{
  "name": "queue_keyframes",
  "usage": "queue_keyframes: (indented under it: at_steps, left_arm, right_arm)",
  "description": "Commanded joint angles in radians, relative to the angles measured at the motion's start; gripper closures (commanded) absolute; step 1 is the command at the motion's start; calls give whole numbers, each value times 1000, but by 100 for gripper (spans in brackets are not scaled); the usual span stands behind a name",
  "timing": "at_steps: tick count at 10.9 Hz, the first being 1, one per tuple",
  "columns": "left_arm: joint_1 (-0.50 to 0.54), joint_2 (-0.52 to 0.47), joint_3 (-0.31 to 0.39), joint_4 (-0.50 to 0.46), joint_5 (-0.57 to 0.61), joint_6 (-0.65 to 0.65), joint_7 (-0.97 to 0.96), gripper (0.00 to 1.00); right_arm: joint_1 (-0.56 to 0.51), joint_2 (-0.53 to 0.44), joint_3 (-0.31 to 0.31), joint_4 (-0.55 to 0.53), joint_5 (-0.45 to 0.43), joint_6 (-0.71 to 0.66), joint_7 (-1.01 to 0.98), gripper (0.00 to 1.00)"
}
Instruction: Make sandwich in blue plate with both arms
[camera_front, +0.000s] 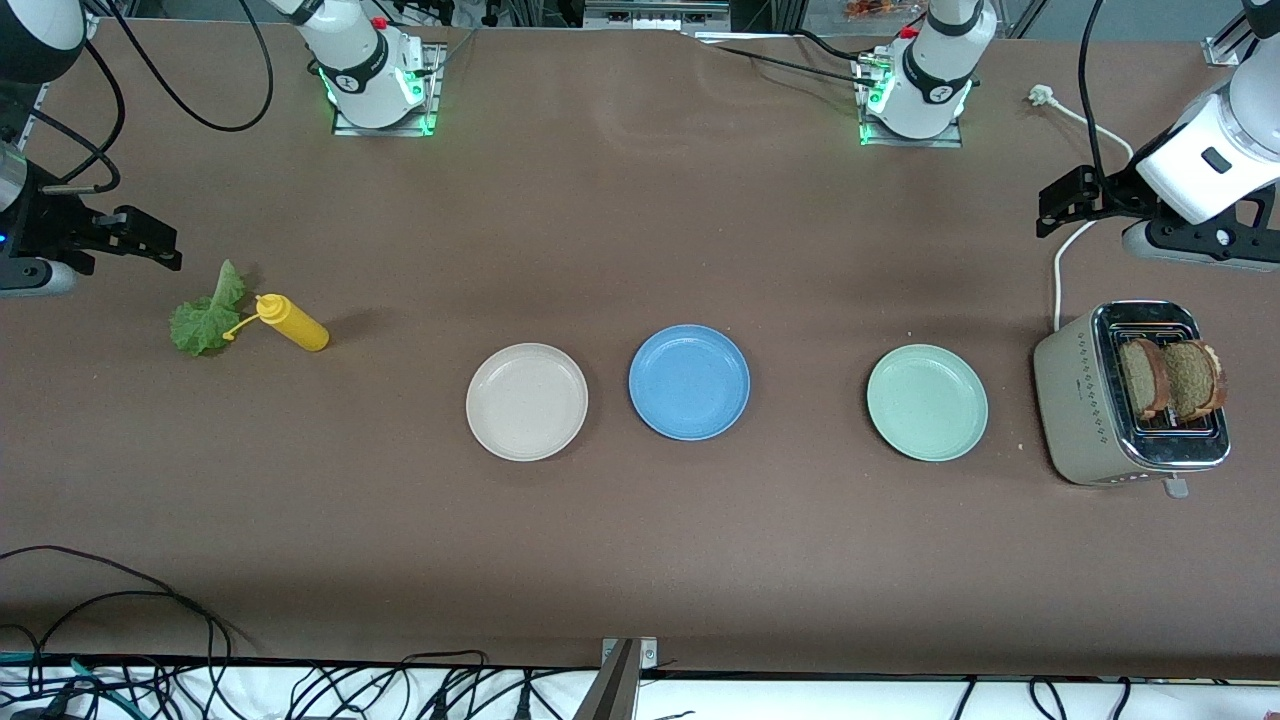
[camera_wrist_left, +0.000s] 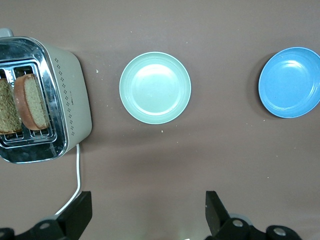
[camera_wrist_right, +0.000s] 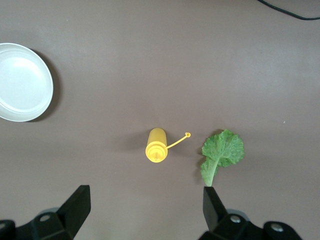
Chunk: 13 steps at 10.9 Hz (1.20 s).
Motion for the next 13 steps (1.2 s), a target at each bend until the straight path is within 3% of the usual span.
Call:
queue_keyframes:
  at_steps: [1, 13]
  left_arm:
    - [-4, 16, 4, 34, -5, -22, 3, 0]
    - [-4, 31, 2, 58, -7, -23, 3, 0]
  right_arm:
    - [1, -6, 0, -3, -7, 3, 14, 0]
    - [0, -6, -3, -3, -7, -18, 18, 0]
